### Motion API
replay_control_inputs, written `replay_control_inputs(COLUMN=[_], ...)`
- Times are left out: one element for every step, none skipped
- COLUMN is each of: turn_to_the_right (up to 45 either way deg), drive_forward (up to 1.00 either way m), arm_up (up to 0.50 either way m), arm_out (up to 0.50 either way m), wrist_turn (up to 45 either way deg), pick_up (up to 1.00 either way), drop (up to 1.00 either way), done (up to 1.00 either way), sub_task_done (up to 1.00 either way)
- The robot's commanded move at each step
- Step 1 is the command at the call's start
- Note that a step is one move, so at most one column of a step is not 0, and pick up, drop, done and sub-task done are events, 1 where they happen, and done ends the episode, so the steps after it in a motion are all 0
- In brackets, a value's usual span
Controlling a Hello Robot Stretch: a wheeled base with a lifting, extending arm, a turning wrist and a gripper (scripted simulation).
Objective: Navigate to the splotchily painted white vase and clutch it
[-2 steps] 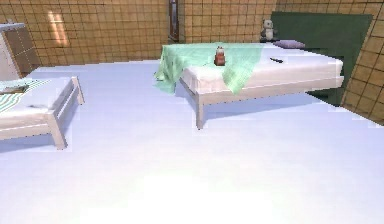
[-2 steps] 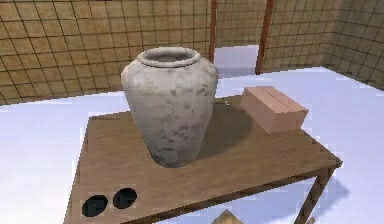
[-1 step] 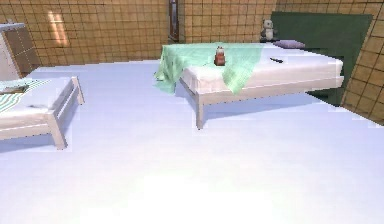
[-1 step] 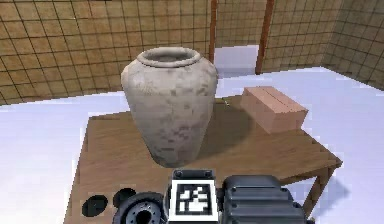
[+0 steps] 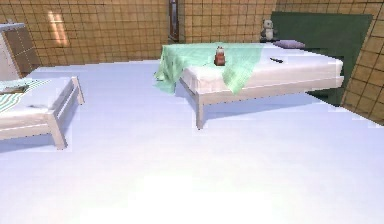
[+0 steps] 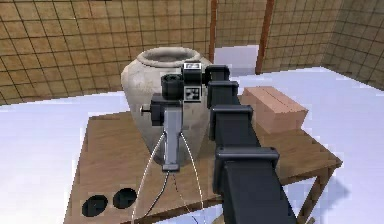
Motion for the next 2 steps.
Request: replay_control_inputs(turn_to_the_right=[0.0,0.0], drive_forward=[0.0,0.0], arm_up=[0.0,0.0], arm_out=[0.0,0.0], wrist_turn=[45.0,45.0], pick_up=[0.0,0.0], drop=[0.0,0.0], done=[0.0,0.0], sub_task_done=[0.0,0.0])
